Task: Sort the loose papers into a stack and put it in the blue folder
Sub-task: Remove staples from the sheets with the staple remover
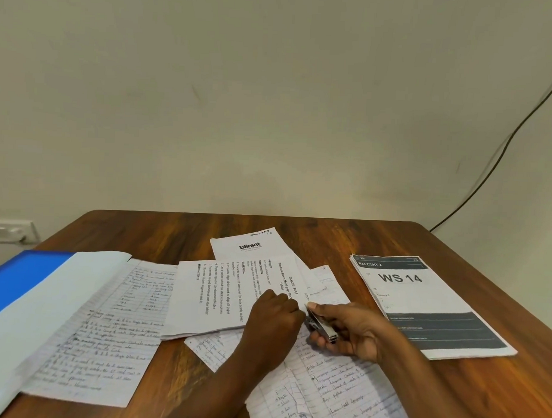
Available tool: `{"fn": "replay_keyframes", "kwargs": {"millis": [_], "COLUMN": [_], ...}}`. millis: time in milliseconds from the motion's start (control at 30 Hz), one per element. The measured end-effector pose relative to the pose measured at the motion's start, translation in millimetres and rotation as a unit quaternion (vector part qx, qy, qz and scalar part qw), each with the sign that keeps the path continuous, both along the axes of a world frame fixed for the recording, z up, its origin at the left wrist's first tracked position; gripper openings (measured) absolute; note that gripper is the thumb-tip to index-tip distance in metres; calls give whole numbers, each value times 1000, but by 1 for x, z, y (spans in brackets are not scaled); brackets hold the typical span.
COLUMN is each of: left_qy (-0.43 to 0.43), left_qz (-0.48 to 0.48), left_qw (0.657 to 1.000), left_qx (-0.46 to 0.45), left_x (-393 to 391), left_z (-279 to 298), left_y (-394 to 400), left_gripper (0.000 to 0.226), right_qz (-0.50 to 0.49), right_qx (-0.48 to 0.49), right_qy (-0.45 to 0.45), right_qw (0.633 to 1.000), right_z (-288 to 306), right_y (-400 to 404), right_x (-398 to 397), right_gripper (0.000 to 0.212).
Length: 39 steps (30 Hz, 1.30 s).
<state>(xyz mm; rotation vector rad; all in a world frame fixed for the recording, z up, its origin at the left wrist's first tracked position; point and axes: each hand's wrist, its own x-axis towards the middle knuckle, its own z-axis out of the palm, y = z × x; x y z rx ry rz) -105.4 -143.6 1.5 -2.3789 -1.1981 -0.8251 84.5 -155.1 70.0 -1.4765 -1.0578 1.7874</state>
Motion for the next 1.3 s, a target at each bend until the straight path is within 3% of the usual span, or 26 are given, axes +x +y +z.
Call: {"fn": "replay_keyframes", "kwargs": {"millis": [300,567,1000,1300], "left_qy": [15,7,1,-5], "left_qz": [1,-6,-22,-35], "left_qw": [1000,1000,999,999], "left_qx": [3,11,23,31], "left_x": [0,0,-2,-1], "left_z": [2,3,1,4], "left_y": [-1,-3,-2,-5], "left_gripper": [15,15,10,14], "right_qz": [-58,-41,-64,-80], "right_qx": [-19,-11,-26,-20], "right_qy": [37,49,25,19], "right_qw": [997,998,997,996], "right_z": [-8,-7,-4,-4], "right_y": [9,8,9,9], "right_x": [-6,-8,-10,-12], "right_gripper": [63,52,61,51]}}
